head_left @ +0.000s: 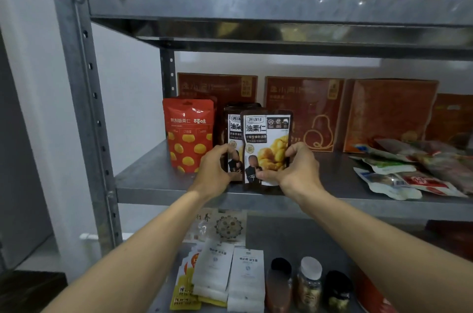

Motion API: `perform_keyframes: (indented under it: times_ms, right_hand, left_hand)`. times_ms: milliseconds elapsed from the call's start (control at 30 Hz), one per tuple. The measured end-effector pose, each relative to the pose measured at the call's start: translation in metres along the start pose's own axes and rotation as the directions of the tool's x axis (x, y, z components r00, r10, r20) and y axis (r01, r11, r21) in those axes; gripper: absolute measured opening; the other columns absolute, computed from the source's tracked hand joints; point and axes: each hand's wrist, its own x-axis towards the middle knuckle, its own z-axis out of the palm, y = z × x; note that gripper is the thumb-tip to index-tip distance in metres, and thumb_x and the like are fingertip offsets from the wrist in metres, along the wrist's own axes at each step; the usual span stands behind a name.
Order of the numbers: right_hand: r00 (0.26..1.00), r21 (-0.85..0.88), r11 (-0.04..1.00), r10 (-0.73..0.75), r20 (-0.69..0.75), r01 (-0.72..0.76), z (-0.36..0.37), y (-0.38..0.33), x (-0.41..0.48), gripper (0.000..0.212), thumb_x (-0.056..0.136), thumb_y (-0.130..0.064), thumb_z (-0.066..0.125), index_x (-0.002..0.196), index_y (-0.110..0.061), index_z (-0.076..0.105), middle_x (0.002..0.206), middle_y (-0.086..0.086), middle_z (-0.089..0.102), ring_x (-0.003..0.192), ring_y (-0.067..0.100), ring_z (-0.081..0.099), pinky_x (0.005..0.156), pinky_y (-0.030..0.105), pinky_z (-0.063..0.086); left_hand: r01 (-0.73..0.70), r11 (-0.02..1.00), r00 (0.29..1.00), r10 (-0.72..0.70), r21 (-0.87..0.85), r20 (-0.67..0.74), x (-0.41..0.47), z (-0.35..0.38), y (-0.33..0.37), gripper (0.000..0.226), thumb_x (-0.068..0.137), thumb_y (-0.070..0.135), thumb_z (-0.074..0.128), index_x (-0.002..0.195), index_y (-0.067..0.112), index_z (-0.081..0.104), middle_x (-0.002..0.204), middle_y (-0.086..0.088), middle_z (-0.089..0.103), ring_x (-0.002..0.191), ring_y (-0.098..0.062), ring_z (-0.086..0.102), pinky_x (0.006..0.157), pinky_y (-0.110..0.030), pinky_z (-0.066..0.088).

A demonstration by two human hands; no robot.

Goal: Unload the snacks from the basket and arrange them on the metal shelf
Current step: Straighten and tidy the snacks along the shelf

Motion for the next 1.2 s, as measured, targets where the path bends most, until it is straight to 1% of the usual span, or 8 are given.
perform_keyframes:
  times_ms: [67, 267, 400, 533, 700, 1000, 1100, 1200]
  right_hand:
    - [1.0, -0.003, 1.0, 0.005, 0.012, -0.005, 0.011, 0.0, -0.001, 0.067, 0.049, -0.021, 0.098, 0.086, -0.019, 0.043, 0.093, -0.002, 0.059, 0.078, 0.013, 0.052, 0.07, 0.03, 0.048]
    - [0.999, 0.034, 0.999, 0.038, 0.02, -0.039, 0.033, -0.004, -0.002, 0.063, 0.054, -0.017, 0.096, 0.088, -0.015, 0.043, 0.084, -0.009, 0.05, 0.068, 0.006, 0.044, 0.055, 0.02, 0.039]
    - [0.998, 0.035, 0.998, 0.051, 0.044, -0.052, 0.039, -0.008, -0.004, 0.063, 0.057, -0.016, 0.095, 0.094, -0.013, 0.045, 0.084, -0.012, 0.043, 0.067, -0.001, 0.039, 0.052, 0.016, 0.032]
    - [0.998, 0.012, 0.999, 0.038, 0.055, -0.039, 0.04, -0.007, -0.008, 0.064, 0.057, -0.02, 0.095, 0.096, -0.013, 0.045, 0.085, -0.012, 0.043, 0.067, 0.0, 0.039, 0.05, 0.015, 0.029]
    - [0.996, -0.004, 0.999, 0.037, 0.075, -0.037, 0.038, -0.01, -0.01, 0.064, 0.06, -0.019, 0.094, 0.097, -0.013, 0.043, 0.084, -0.013, 0.043, 0.065, 0.0, 0.038, 0.048, 0.014, 0.03]
    - [0.998, -0.109, 0.994, 0.01, 0.064, -0.003, 0.036, -0.01, -0.014, 0.064, 0.058, -0.032, 0.095, 0.096, -0.02, 0.046, 0.087, -0.012, 0.052, 0.073, 0.005, 0.051, 0.073, 0.035, 0.051]
    - [0.997, -0.226, 0.972, -0.048, 0.056, 0.059, 0.027, -0.01, -0.021, 0.059, 0.064, -0.042, 0.089, 0.098, -0.024, 0.045, 0.098, -0.008, 0.057, 0.087, 0.015, 0.056, 0.073, 0.034, 0.048]
    - [0.986, -0.464, 0.871, -0.161, 0.045, 0.164, 0.013, -0.013, -0.032, 0.045, 0.083, -0.049, 0.071, 0.113, -0.022, 0.049, 0.112, 0.0, 0.059, 0.101, 0.022, 0.057, 0.08, 0.035, 0.049]
  left_hand:
    - [-0.007, 0.999, 1.0, 0.006, 0.044, 0.009, -0.003, -0.007, 0.0, 0.04, 0.061, -0.001, 0.087, 0.087, 0.016, 0.061, 0.094, 0.006, 0.063, 0.09, -0.013, 0.059, 0.08, -0.026, 0.05]
    - [0.043, 0.997, 0.997, -0.047, 0.072, 0.057, -0.009, -0.027, -0.002, 0.031, 0.069, -0.008, 0.078, 0.089, 0.012, 0.066, 0.089, 0.001, 0.068, 0.085, -0.016, 0.065, 0.078, -0.035, 0.056]
    - [0.051, 0.997, 0.997, -0.054, 0.061, 0.051, -0.013, -0.029, 0.0, 0.027, 0.077, -0.015, 0.067, 0.094, 0.005, 0.067, 0.089, -0.009, 0.07, 0.082, -0.02, 0.065, 0.074, -0.025, 0.055]
    - [0.02, 0.997, 0.998, -0.025, 0.077, 0.063, -0.015, -0.026, 0.0, 0.027, 0.081, -0.015, 0.062, 0.099, 0.004, 0.068, 0.095, -0.004, 0.071, 0.086, -0.012, 0.064, 0.074, -0.015, 0.052]
    - [0.047, 0.996, 0.995, -0.053, 0.075, 0.083, -0.015, -0.025, -0.001, 0.028, 0.083, -0.011, 0.063, 0.104, 0.007, 0.069, 0.101, 0.0, 0.071, 0.094, -0.011, 0.065, 0.082, -0.022, 0.054]
    - [0.152, 0.971, 0.982, -0.169, 0.182, 0.081, -0.02, -0.033, 0.012, 0.022, 0.086, -0.005, 0.064, 0.1, 0.01, 0.068, 0.098, 0.004, 0.067, 0.092, -0.01, 0.06, 0.069, -0.002, 0.043]
    - [0.167, 0.944, 0.978, -0.196, 0.283, 0.078, -0.028, -0.039, 0.017, 0.019, 0.088, 0.004, 0.066, 0.103, 0.015, 0.069, 0.101, 0.005, 0.064, 0.096, -0.012, 0.058, 0.073, -0.007, 0.041]
    - [0.193, 0.871, 0.964, -0.255, 0.452, 0.08, -0.04, -0.05, 0.016, 0.023, 0.09, 0.021, 0.066, 0.114, 0.022, 0.066, 0.115, 0.006, 0.063, 0.106, -0.016, 0.058, 0.09, -0.029, 0.048]
